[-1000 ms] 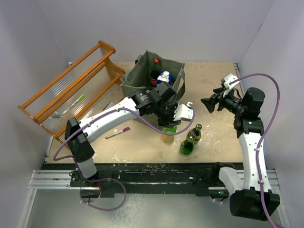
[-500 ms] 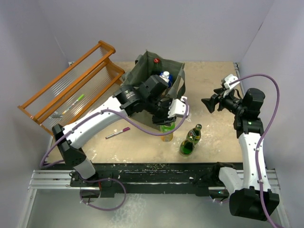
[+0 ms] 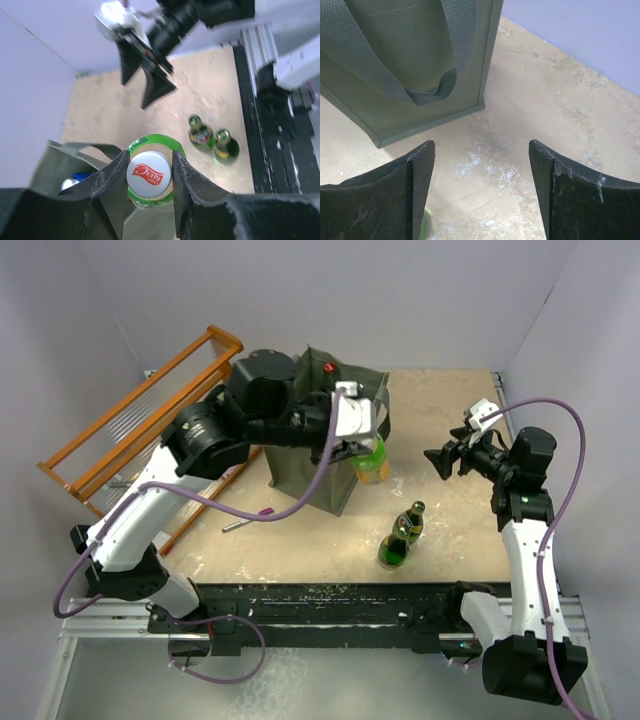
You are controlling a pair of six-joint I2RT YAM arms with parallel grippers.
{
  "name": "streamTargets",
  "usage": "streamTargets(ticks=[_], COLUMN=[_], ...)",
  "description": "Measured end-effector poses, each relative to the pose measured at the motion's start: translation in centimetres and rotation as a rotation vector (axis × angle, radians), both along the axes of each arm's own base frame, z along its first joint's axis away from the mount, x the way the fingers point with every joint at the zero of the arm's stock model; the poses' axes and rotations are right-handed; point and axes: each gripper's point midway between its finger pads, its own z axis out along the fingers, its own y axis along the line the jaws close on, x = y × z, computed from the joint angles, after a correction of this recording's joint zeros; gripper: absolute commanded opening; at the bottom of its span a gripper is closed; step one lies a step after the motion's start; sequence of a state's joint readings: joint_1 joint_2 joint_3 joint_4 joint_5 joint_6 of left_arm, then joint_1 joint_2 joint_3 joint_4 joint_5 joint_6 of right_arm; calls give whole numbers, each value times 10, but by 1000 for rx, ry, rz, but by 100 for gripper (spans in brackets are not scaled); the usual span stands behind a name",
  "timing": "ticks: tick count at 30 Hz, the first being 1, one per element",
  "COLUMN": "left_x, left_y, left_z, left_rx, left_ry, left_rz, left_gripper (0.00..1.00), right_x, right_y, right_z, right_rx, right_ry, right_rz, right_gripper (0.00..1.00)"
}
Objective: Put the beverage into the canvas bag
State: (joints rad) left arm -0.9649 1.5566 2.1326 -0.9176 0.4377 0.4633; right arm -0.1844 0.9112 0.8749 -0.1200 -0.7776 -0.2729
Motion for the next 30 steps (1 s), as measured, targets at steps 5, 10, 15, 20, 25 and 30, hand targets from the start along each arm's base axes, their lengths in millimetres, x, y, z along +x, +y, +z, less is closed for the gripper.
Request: streamTargets(ticks=[5,10,15,20,25,30], left_x=[0,14,48,85,117,164], left_y=[4,6,7,4,5,28], left_z=[69,113,136,135,124,105], left_rx=[-184,-314,-390,-396,-378,-360], left_ry=[-36,-65,-125,-187,-213,-197], left_rz=[52,143,305,451,540,644], left_gripper=[0,0,0,0,0,0], right_x=[0,1,1,1,0,0], right_y=[0,0,0,0,0,0], right_z=[0,0,0,0,1,2], right_rx=[-5,-7,-7,-8,-8,-9], right_ry=[-4,-6,-7,-8,-8,-12], right_rz=[1,1,1,1,1,2], right_gripper=[78,78,78,78,78,78])
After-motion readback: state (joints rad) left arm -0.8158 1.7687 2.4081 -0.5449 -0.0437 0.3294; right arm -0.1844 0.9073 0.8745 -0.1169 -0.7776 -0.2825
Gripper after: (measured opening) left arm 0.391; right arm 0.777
